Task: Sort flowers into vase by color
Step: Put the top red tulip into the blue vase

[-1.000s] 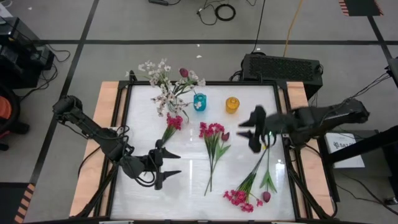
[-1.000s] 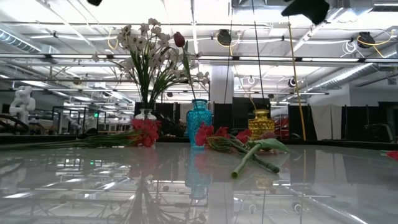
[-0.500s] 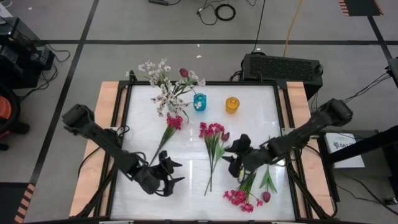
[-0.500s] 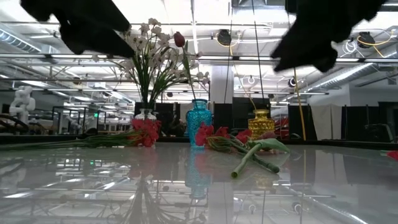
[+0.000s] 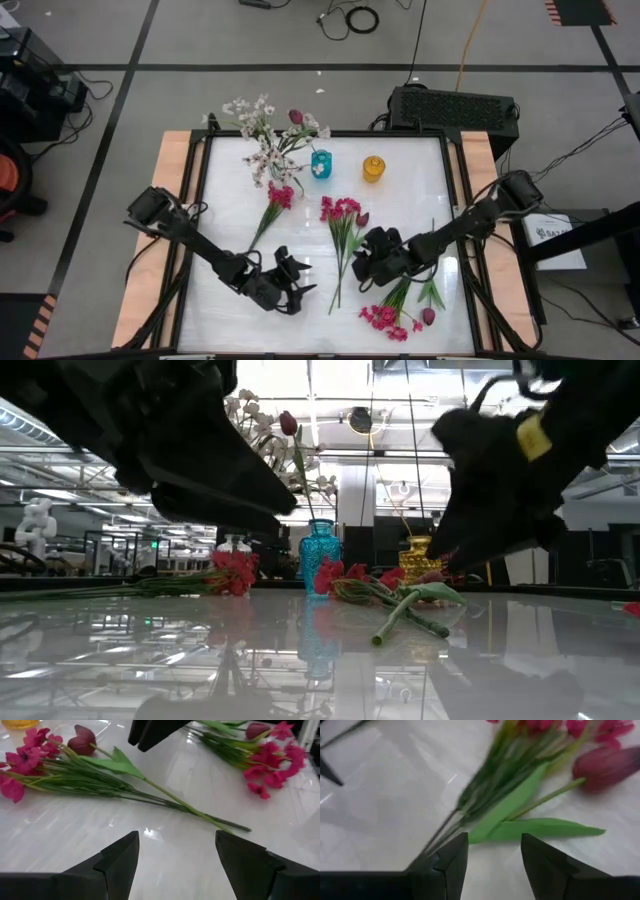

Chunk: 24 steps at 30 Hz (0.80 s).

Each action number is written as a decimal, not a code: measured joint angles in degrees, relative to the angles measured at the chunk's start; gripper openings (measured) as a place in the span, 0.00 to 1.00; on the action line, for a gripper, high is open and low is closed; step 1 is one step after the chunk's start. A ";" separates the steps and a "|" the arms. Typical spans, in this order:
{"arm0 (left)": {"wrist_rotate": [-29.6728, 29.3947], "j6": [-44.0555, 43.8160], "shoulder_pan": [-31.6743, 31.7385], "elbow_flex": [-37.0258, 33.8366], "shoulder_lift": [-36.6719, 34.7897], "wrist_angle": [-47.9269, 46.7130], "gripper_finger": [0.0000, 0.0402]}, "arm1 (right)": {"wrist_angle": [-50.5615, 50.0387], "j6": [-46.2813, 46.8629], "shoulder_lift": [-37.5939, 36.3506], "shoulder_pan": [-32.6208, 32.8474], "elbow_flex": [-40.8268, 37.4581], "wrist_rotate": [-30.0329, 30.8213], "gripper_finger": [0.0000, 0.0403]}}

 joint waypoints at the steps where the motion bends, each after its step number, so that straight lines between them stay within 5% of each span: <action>1: 0.01 -0.17 0.17 0.00 0.48 0.57 0.67 | -0.04 0.84 0.64 -0.28 0.00 0.13 0.43; 15: 0.10 -0.46 -1.34 0.00 1.67 2.87 0.67 | 0.81 6.57 3.10 -3.71 0.00 4.23 0.33; 24: 0.12 -0.44 -2.70 0.00 1.69 2.67 0.67 | 1.49 7.32 5.72 -5.75 0.00 0.51 0.32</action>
